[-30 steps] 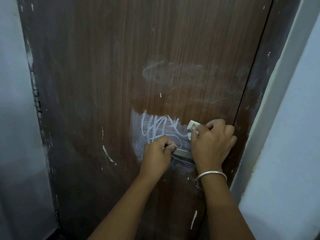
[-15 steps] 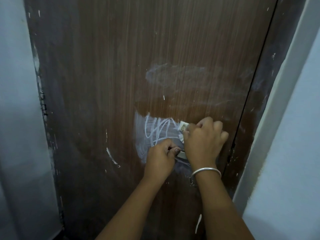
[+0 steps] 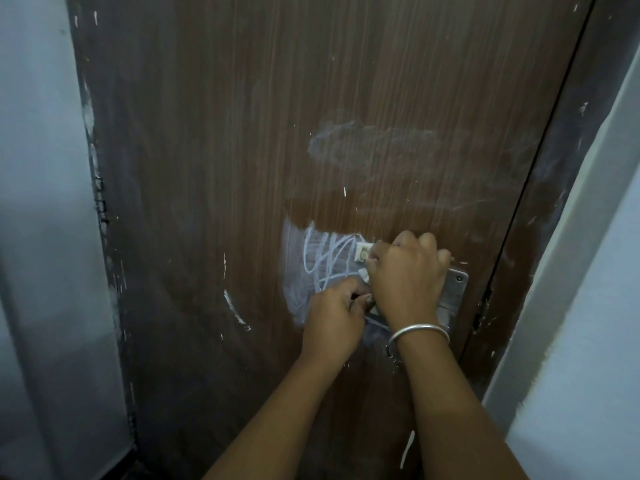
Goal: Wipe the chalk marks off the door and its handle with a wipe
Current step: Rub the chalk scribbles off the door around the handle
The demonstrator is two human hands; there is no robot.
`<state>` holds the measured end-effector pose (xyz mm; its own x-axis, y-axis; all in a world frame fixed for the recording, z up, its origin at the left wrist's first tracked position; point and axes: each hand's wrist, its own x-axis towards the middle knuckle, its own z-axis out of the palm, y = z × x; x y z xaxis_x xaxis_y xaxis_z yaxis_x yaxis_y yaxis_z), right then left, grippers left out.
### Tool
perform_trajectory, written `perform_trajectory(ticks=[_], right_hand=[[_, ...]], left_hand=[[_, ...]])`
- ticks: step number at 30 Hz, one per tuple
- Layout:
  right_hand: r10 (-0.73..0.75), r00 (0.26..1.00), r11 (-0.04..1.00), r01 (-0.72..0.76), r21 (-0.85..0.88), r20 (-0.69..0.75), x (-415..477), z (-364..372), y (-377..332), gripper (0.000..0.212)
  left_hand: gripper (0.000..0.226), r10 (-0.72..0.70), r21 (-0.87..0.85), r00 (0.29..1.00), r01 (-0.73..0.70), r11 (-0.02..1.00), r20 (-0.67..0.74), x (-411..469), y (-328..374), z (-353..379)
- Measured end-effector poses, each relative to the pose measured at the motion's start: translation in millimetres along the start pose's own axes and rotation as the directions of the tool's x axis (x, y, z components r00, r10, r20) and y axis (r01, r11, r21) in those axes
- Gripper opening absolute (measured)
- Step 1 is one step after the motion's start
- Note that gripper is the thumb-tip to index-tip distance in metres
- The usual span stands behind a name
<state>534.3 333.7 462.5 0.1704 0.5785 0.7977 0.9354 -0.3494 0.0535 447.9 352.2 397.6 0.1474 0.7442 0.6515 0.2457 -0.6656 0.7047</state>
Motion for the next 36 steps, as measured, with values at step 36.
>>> perform_trajectory(ticks=[36], right_hand=[[0.305, 0.935, 0.741, -0.115, 0.662, -0.179, -20, 7, 18, 0.011]], left_hand=[[0.007, 0.234, 0.041, 0.953, -0.231, 0.972, -0.19, 53, 7, 9]])
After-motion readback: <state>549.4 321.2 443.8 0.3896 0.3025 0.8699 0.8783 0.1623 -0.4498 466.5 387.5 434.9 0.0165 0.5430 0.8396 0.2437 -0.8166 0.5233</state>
